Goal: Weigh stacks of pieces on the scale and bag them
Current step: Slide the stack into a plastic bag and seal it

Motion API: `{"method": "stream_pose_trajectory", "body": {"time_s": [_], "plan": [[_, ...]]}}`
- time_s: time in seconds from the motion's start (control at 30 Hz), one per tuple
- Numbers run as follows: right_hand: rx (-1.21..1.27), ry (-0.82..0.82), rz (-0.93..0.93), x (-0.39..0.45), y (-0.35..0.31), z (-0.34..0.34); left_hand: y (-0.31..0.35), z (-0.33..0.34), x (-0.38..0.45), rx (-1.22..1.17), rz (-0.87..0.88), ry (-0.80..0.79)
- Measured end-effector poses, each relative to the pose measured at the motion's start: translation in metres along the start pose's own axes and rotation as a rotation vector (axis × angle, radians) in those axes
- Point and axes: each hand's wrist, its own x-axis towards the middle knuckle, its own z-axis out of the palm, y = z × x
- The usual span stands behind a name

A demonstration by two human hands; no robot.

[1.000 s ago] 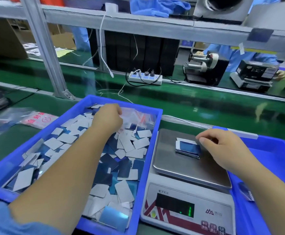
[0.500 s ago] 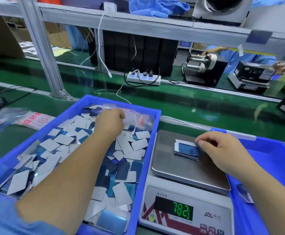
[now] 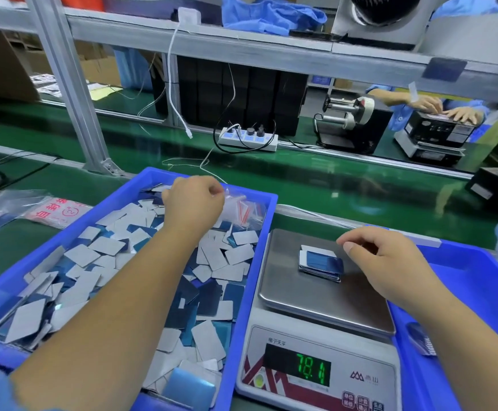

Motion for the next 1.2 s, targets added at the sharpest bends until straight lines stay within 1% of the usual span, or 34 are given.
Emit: {"method": "stream_pose_trajectory", "body": {"time_s": [0.07,0.1,0.13,0.2,0.23,0.27,0.33,0.43,0.5,0.57,0.63,0.67,0.73,0.77,0.83,0.93,1.0,1.2], "plan": [[0.054,0.034,0.005,-0.001,-0.003,-0.001,0.018,-0.014,-0.003,-0.105,0.012,-0.028],[0.088,0.053,0.008,-0.002,-0.004,-0.001,0.027,-0.02,-0.005,-0.237,-0.003,-0.075],[0.139,0.073,0.011,-0.003,-0.006,-0.002,0.036,-0.026,-0.009,-0.408,-0.023,-0.163],[0.336,0.093,0.022,-0.003,-0.011,-0.003,0.059,-0.036,-0.024,-0.721,-0.042,-0.431],[0.471,0.076,0.028,-0.004,-0.014,-0.003,0.069,-0.037,-0.032,-0.797,-0.02,-0.558],[0.603,0.04,0.037,-0.005,-0.017,-0.003,0.078,-0.036,-0.04,-0.829,0.021,-0.649],[0.791,-0.028,0.051,-0.007,-0.021,-0.002,0.094,-0.03,-0.054,-0.867,0.089,-0.756],[0.867,-0.072,0.073,-0.007,-0.021,-0.002,0.105,-0.022,-0.067,-0.988,0.079,-0.879],[0.865,-0.112,0.071,-0.007,-0.018,-0.003,0.105,-0.018,-0.069,-1.056,0.063,-0.9],[0.873,-0.146,0.057,-0.006,-0.016,-0.005,0.102,-0.013,-0.069,-1.138,0.013,-0.859],[0.88,-0.129,0.062,-0.006,-0.016,-0.006,0.099,-0.01,-0.068,-1.276,-0.067,-0.817],[0.896,-0.111,0.062,-0.006,-0.016,-0.006,0.097,-0.008,-0.068,-1.346,-0.108,-0.823],[0.951,-0.06,0.053,-0.005,-0.018,-0.006,0.094,-0.007,-0.07,-1.424,-0.14,-0.91],[0.979,-0.035,0.056,-0.005,-0.019,-0.005,0.093,-0.007,-0.072,-1.42,-0.115,-0.954],[1.019,-0.013,0.075,-0.005,-0.022,-0.005,0.094,-0.004,-0.077,-1.331,-0.009,-0.965],[0.997,-0.02,0.09,-0.005,-0.024,-0.002,0.099,0.001,-0.083,-1.175,0.094,-0.86],[0.968,-0.028,0.091,-0.005,-0.024,0.001,0.099,0.004,-0.083,-1.143,0.135,-0.829],[0.884,-0.056,0.045,-0.007,-0.022,0.004,0.09,0.001,-0.076,-1.037,0.169,-0.86]]}}
